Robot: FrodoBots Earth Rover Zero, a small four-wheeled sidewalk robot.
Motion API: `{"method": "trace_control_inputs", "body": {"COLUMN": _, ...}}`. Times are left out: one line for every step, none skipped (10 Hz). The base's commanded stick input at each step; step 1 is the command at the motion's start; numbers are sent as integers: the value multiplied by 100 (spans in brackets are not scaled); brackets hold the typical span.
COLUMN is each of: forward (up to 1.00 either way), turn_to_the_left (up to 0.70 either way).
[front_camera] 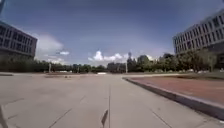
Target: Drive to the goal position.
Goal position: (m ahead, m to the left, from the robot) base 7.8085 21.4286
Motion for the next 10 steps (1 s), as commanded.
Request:
{"method": "trace_control_inputs", "body": {"forward": 70, "turn_to_the_left": 0}}
{"method": "trace_control_inputs", "body": {"forward": 70, "turn_to_the_left": 0}}
{"method": "trace_control_inputs", "body": {"forward": 70, "turn_to_the_left": 0}}
{"method": "trace_control_inputs", "body": {"forward": 70, "turn_to_the_left": 0}}
{"method": "trace_control_inputs", "body": {"forward": 70, "turn_to_the_left": 0}}
{"method": "trace_control_inputs", "body": {"forward": 70, "turn_to_the_left": 0}}
{"method": "trace_control_inputs", "body": {"forward": 70, "turn_to_the_left": 0}}
{"method": "trace_control_inputs", "body": {"forward": 70, "turn_to_the_left": 0}}
{"method": "trace_control_inputs", "body": {"forward": 70, "turn_to_the_left": 0}}
{"method": "trace_control_inputs", "body": {"forward": 70, "turn_to_the_left": 0}}
